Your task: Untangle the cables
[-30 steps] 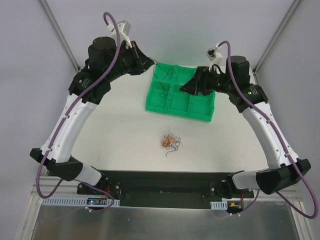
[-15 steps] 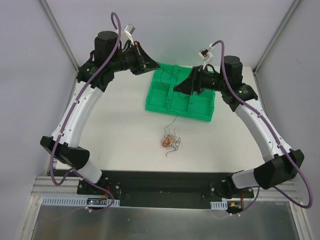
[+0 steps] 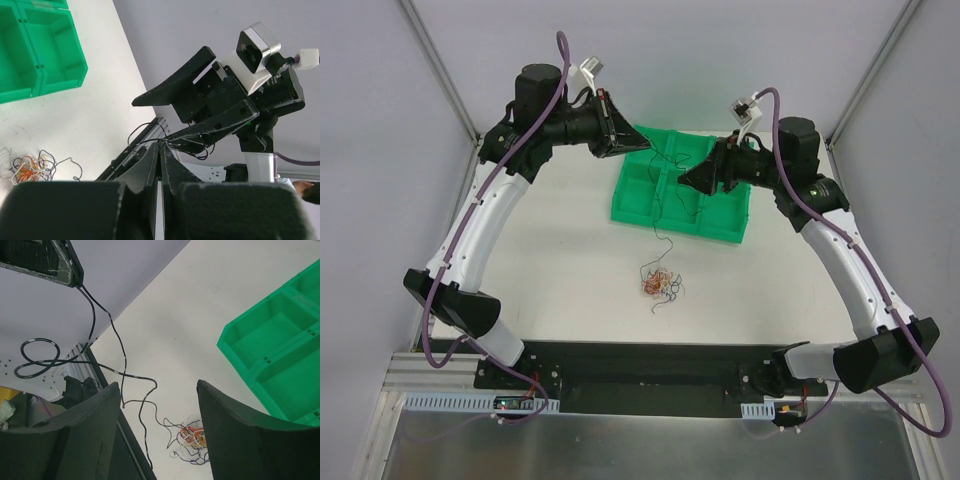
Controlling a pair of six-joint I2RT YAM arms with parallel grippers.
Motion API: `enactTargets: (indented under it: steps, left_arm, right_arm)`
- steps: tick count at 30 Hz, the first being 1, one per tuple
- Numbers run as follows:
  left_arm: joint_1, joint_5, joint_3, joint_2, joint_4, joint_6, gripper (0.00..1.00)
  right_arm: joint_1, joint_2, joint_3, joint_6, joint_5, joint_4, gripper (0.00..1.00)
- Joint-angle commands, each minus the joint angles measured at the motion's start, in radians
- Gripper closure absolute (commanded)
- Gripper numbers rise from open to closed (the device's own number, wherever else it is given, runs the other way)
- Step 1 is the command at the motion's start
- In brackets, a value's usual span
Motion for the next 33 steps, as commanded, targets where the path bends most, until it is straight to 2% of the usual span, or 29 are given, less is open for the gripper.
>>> enactTargets:
  steps: [1,4,11,12,16,19,26,29,33]
  left_arm:
    - [-0.003,0.066,0.004,-0.001,0.039,-0.018,1.0]
    - [-0.003,0.079,0.003,0.004,0.039,-0.024,1.0]
    - [-0.003,0.102,0.029,0.025,0.039,-0.032,1.0]
    - [-0.003,0.102,0.035,0.03,0.039,-0.03,1.0]
    - [0.0,0.077,0.049,0.037,0.039,-0.026,1.0]
    - [0.005,-0.008,0.015,-0.001,0.039,-0.003,1.0]
    - [0.019,-0.447,-0.145,-0.2,0.027,0.089,1.0]
    - [0.019,-0.521,-0.125,-0.202,0.027,0.118,1.0]
    - [0.019,-0.524,-0.067,-0.167,0.027,0.131,1.0]
  right_arm:
    - [-0.002,-0.032,0.031,-0.082,-0.005,0.0,0.35]
    - [0.001,-0.023,0.027,-0.046,-0.077,0.063,0.35]
    - [0.026,-0.014,0.033,0.003,-0.123,0.121,0.39]
    - [0.03,-0.014,0.033,0.017,-0.131,0.135,0.43]
    - [0.037,-0.05,-0.004,0.043,-0.111,0.14,0.76]
    - [0.023,-0.121,-0.055,0.043,-0.038,0.099,1.0]
    - [0.015,-0.308,-0.139,-0.021,0.301,-0.125,1.0]
    - [0.012,-0.365,-0.184,-0.023,0.387,-0.17,1.0]
    - [0.014,-0.388,-0.21,-0.003,0.389,-0.21,1.0]
